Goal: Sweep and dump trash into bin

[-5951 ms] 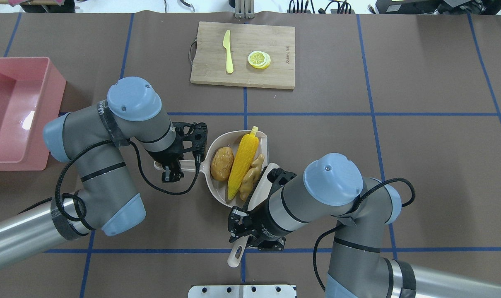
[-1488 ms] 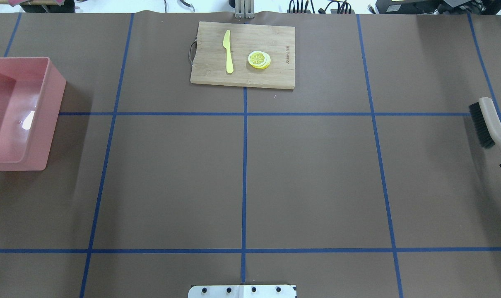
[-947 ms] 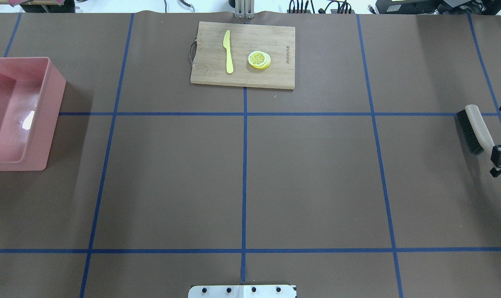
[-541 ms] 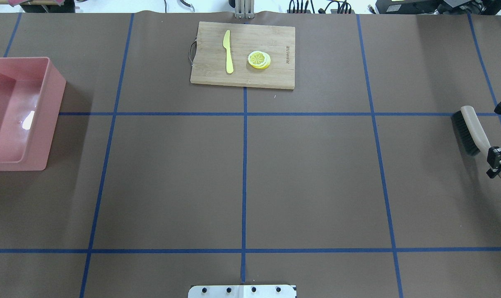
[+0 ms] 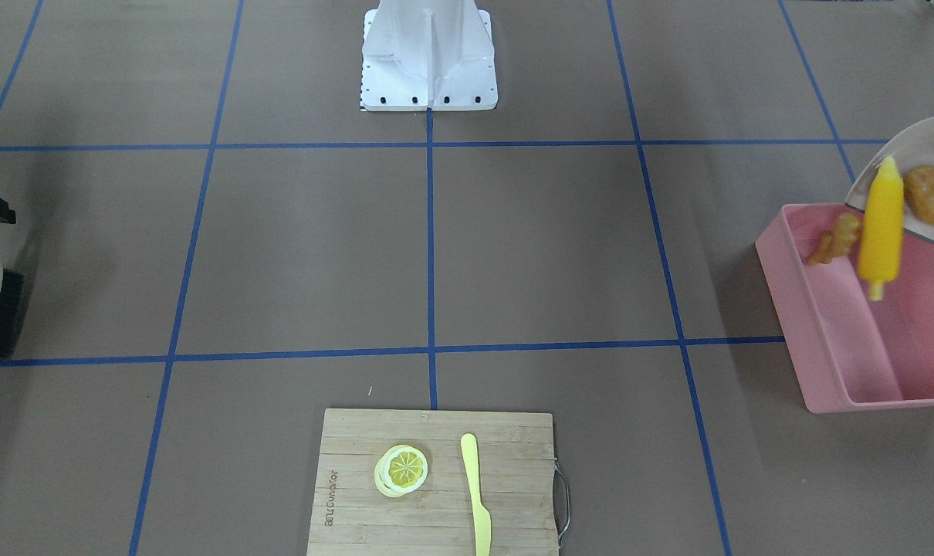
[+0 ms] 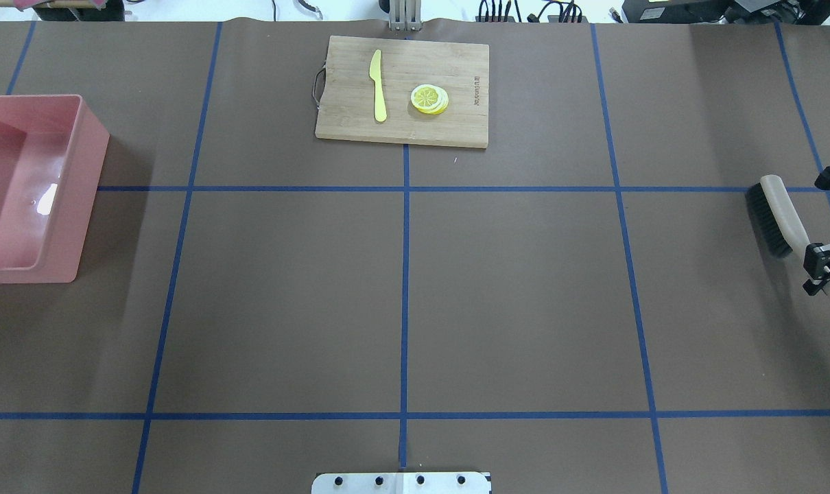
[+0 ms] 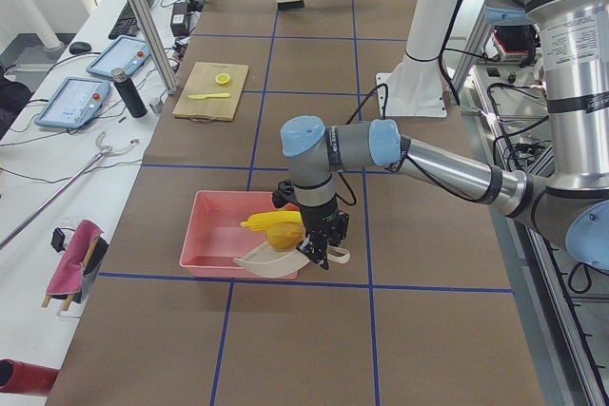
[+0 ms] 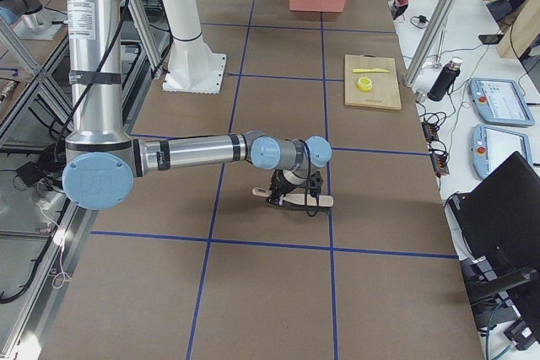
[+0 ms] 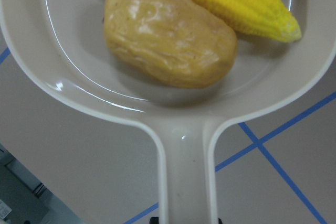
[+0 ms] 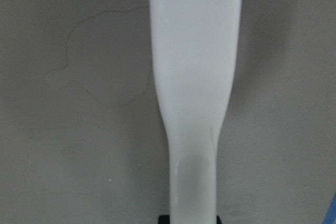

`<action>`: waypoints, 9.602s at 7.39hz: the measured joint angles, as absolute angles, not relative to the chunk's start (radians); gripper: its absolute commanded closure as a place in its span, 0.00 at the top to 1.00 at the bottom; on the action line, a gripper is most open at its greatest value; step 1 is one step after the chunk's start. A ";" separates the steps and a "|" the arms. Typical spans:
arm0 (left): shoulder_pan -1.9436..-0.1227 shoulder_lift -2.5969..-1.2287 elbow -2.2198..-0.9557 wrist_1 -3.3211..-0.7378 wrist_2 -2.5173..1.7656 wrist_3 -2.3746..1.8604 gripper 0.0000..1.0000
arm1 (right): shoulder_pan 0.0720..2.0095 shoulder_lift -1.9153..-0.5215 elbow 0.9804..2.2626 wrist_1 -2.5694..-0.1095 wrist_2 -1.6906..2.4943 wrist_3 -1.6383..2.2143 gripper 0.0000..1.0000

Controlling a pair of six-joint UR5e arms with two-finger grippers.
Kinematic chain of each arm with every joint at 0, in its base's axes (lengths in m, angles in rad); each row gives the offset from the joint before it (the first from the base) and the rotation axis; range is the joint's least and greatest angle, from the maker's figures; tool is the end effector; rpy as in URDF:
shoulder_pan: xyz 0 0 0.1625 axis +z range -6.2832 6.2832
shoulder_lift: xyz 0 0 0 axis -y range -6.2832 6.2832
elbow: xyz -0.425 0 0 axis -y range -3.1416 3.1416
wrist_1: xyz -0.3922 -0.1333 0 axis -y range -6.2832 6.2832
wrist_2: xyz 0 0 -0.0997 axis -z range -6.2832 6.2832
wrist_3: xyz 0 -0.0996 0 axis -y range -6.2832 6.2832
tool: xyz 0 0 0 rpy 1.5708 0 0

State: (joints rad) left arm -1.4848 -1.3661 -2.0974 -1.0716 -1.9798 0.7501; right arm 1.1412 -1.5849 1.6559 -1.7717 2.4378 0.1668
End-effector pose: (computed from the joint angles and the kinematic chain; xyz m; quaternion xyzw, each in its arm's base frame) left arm -0.0618 -0.3744 0.5621 -0.0160 0.2195 0.3795 0.8986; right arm -0.1460 -0.4564 0.6365 -0.1795 -0.3834 -0.0916 0.9014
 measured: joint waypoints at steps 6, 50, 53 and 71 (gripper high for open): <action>-1.476 -1.428 -2.087 -0.981 -1.873 0.821 0.00 | 1.138 -1.584 1.654 -1.772 2.434 0.174 0.25; -1.097 -1.880 -1.924 -1.666 -2.167 -0.127 0.98 | 1.542 -1.611 1.713 -1.675 2.312 -0.010 1.00; -1.292 -1.876 -1.880 -1.381 -2.291 -0.145 0.98 | 1.542 -1.611 1.710 -1.675 2.309 -0.008 1.00; -1.560 -1.514 -1.698 -1.467 -2.355 -0.129 0.98 | 1.542 -1.611 1.710 -1.675 2.310 -0.006 1.00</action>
State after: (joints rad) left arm -1.5596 -1.5135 -1.6978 -1.4666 -2.3546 -0.1289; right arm 1.5416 -1.6111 1.7104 -1.6751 2.3102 -0.0061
